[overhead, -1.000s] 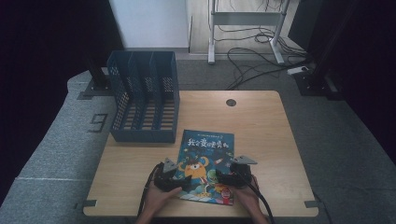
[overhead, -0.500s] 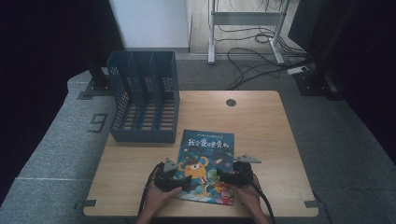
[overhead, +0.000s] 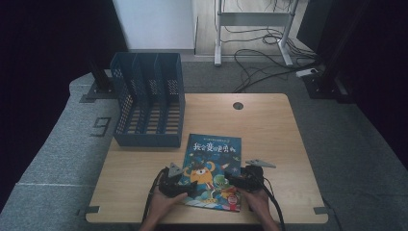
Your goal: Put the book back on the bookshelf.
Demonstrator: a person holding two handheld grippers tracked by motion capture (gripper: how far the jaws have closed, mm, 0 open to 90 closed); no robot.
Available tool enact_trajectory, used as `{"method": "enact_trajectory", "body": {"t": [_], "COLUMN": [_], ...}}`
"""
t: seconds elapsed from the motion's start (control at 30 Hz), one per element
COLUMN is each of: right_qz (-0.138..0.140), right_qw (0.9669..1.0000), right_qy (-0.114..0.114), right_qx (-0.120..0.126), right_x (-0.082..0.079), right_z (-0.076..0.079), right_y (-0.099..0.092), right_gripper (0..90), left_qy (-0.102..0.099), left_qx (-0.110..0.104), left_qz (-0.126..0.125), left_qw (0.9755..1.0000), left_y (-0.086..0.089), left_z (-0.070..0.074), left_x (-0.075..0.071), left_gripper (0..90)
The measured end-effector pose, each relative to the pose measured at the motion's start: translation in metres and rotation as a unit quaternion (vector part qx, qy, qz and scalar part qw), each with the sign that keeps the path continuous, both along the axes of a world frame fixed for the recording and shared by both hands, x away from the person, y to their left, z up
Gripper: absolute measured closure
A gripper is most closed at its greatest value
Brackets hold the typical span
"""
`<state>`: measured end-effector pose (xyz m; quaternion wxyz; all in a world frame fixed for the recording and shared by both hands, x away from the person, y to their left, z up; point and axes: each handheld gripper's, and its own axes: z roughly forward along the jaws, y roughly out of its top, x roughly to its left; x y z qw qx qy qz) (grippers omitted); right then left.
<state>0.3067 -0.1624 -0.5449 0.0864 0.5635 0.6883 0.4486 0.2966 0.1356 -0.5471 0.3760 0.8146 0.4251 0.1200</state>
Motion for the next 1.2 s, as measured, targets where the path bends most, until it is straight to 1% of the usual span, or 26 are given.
{"method": "enact_trajectory", "body": {"t": [0.07,0.2,0.33,0.43,0.5,0.7,0.93,0.97,1.03,1.2], "right_qz": [0.000,0.001,0.003,0.004,0.006,0.012,0.017,0.019,0.022,0.023], "right_qw": [1.0000,1.0000,0.9998,0.9993,0.9990,0.9986,0.9967,0.9964,0.9953,0.9927], "right_qy": [0.001,-0.003,-0.009,-0.012,-0.015,-0.017,-0.020,-0.020,-0.013,0.007], "right_qx": [0.005,0.006,0.018,0.035,0.042,0.049,0.077,0.080,0.094,0.118], "right_x": [0.000,-0.001,-0.002,-0.002,-0.001,0.000,0.000,0.000,0.001,0.002], "right_z": [0.000,0.003,0.007,0.010,0.012,0.014,0.020,0.021,0.022,0.021], "right_y": [-0.001,-0.002,-0.004,-0.007,-0.009,-0.013,-0.018,-0.018,-0.021,-0.025], "right_gripper": [18.8,19.0,20.1,21.5,22.5,23.8,24.9,24.8,24.7,25.0], "left_qy": [0.001,0.002,0.005,0.008,0.009,0.010,0.016,0.017,0.017,0.017], "left_qx": [-0.001,-0.007,-0.016,-0.024,-0.026,-0.027,-0.043,-0.045,-0.046,-0.042], "left_qz": [0.000,0.000,0.001,0.001,0.002,0.000,-0.001,-0.001,0.000,0.001], "left_qw": [1.0000,1.0000,0.9999,0.9997,0.9996,0.9996,0.9989,0.9988,0.9988,0.9990], "left_y": [0.000,0.001,0.003,0.004,0.004,0.005,0.008,0.008,0.009,0.008], "left_z": [0.000,0.000,0.000,0.000,0.000,0.000,0.000,0.000,-0.001,0.000], "left_x": [0.000,0.001,0.001,0.002,0.002,0.002,0.004,0.004,0.004,0.004], "left_gripper": [20.5,20.4,20.2,20.1,20.1,20.1,19.9,19.9,19.4,18.8]}}
